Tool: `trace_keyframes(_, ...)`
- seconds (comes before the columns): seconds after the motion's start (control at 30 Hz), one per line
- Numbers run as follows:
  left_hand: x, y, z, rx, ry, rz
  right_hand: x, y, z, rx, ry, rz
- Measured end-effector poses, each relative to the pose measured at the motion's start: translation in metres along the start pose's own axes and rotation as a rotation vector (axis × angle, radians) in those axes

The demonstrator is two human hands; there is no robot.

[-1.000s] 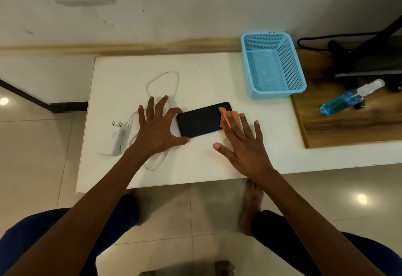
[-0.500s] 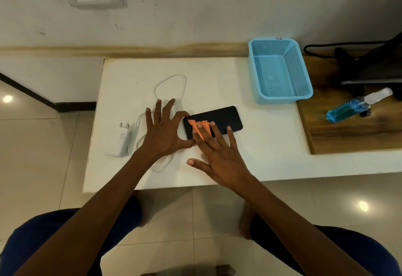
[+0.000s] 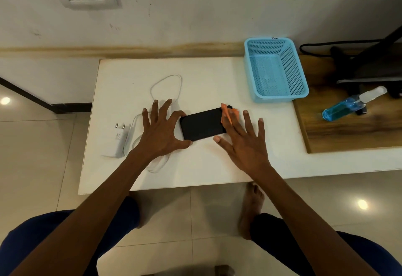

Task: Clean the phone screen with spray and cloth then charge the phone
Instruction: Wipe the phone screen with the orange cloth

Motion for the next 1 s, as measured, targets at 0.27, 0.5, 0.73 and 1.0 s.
trace_keyframes(0.27,0.001,0.001,0.0,-0.005,0.01,0.007,-0.005,-0.021,-0.005,0.014,-0.103,0.008)
trace_keyframes(0.5,0.002,0.002,-0.003,0.001,0.004,0.005,-0.027,-0.04,-0.009,-0.001,-0.1,-0.054)
trace_keyframes(0.73,0.002,0.005,-0.002,0.018,-0.003,0.0,-0.075,-0.033,0.0,-0.009,-0.065,-0.229)
trace_keyframes(1.0,-0.001,0.0,0.002,-0.005,-0.036,-0.021,-0.081,-0.027,0.002,-0.002,-0.024,-0.31)
Point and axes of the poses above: each hand's wrist, its own y-axis away from the middle knuckle, its own z-axis out of the palm, x = y × z, the point moved 5 cm from there along -y, towards the middle knuckle, and after that the axes turned 5 degrees about -x, right-handed, at the moved point
